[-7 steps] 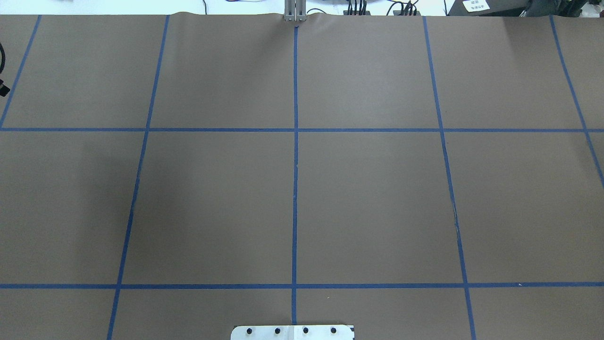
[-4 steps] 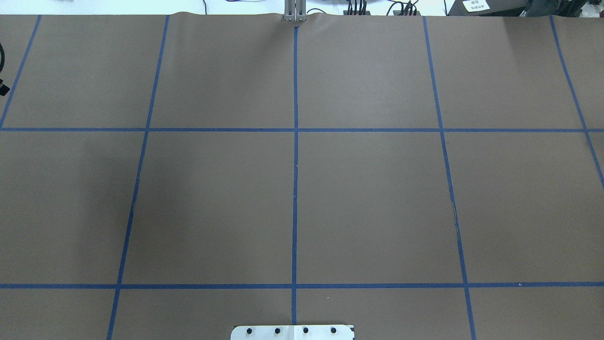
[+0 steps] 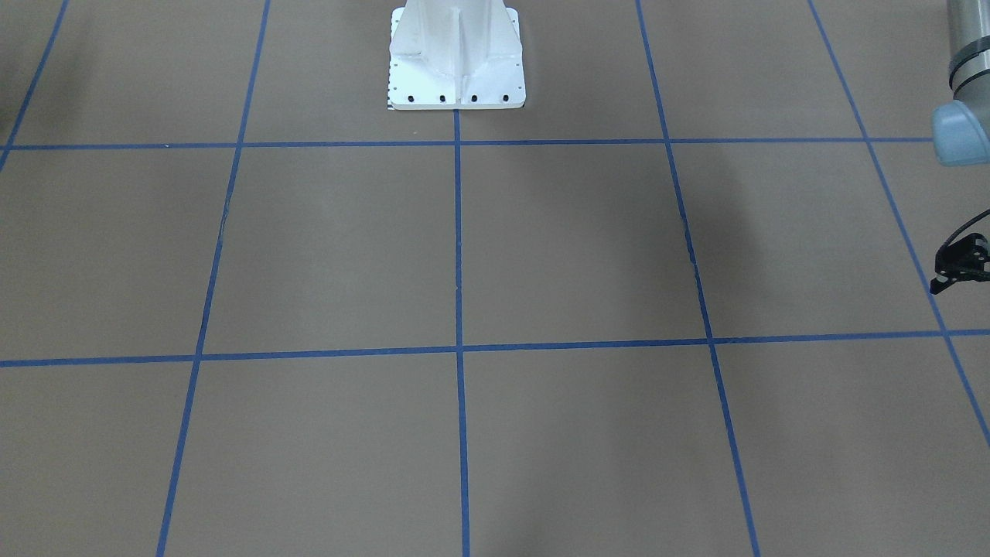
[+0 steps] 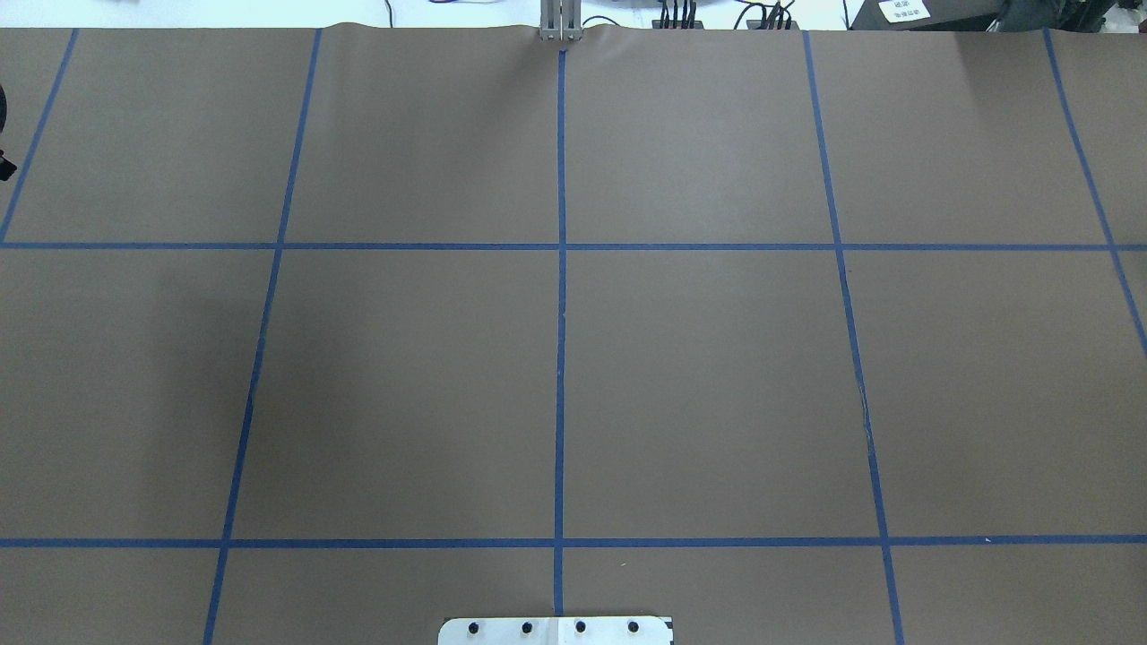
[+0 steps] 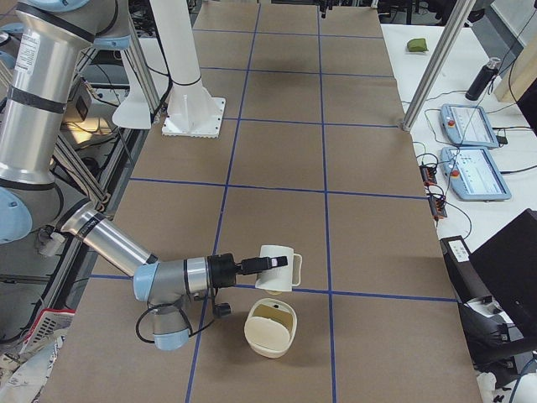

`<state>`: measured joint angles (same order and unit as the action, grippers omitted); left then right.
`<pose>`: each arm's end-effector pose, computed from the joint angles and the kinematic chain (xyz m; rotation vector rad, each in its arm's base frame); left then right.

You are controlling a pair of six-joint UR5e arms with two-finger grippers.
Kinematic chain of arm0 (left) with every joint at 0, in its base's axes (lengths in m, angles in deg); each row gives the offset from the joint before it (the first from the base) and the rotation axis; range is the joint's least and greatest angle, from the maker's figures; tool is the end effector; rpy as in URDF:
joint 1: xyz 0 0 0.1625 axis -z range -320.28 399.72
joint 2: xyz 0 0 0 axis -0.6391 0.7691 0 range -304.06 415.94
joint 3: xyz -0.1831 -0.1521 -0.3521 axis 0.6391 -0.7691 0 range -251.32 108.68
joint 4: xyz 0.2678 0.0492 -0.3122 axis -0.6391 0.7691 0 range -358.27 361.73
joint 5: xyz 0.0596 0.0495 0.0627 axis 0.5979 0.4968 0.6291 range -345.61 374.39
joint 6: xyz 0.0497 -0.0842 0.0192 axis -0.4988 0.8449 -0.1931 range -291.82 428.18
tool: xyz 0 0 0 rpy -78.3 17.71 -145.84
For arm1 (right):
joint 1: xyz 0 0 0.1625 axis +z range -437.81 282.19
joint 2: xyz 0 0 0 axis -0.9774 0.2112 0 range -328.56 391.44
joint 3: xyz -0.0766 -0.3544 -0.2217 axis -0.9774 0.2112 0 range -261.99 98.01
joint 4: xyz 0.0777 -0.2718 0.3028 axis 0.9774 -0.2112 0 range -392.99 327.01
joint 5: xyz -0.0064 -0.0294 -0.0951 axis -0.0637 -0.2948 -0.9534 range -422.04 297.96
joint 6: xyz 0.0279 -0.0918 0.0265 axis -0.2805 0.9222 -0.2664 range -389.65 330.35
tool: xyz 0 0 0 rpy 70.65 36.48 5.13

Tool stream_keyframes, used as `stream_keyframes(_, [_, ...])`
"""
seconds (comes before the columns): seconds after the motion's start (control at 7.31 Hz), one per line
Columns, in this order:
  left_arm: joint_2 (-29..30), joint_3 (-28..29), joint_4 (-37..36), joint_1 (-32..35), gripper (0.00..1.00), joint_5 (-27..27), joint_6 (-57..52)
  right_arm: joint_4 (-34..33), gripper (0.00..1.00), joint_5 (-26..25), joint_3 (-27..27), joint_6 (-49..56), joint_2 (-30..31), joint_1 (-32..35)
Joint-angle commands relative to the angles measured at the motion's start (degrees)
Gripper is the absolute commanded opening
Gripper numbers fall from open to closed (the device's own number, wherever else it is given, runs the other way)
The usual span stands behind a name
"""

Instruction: Left arm hands cup to right arm to dump lemon

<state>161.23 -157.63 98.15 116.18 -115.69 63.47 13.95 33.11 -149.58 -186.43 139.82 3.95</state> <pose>0.0767 -0.6137 0.5352 0.2492 0.7198 0.4132 0.0871 -0.2661 0.7122 0.1862 -2.0566 1.7581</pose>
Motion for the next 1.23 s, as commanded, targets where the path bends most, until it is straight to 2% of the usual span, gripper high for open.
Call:
stream_keyframes(0.0, [0.00, 0.00, 0.00, 0.01, 1.00, 0.00, 0.05, 0.70, 0.03, -2.41, -0.08, -8.77, -0.01, 0.25])
stream_keyframes(0.27, [0.00, 0.00, 0.00, 0.01, 1.00, 0.00, 0.05, 0.70, 0.04, -5.22, -0.08, -17.11, 0.08, 0.60])
stream_keyframes(0.55, [0.09, 0.00, 0.00, 0.01, 1.00, 0.00, 0.23, 0.70, 0.06, -5.50, -0.17, -25.38, 0.08, 2.96])
stream_keyframes(0.68, [0.00, 0.00, 0.00, 0.01, 1.00, -0.09, 0.23, 0.70, 0.05, -5.50, -0.08, -25.77, 0.17, 3.06])
stream_keyframes(0.96, [-0.09, 0.00, 0.00, 0.01, 1.00, -0.09, 0.23, 1.48, 0.02, -2.88, -2.26, -19.67, 0.00, 3.06])
stream_keyframes(1.09, [-0.09, 0.09, 0.00, 0.01, 1.00, 0.00, 0.23, 2.71, 0.03, 1.66, -2.54, -10.66, -0.01, 3.06])
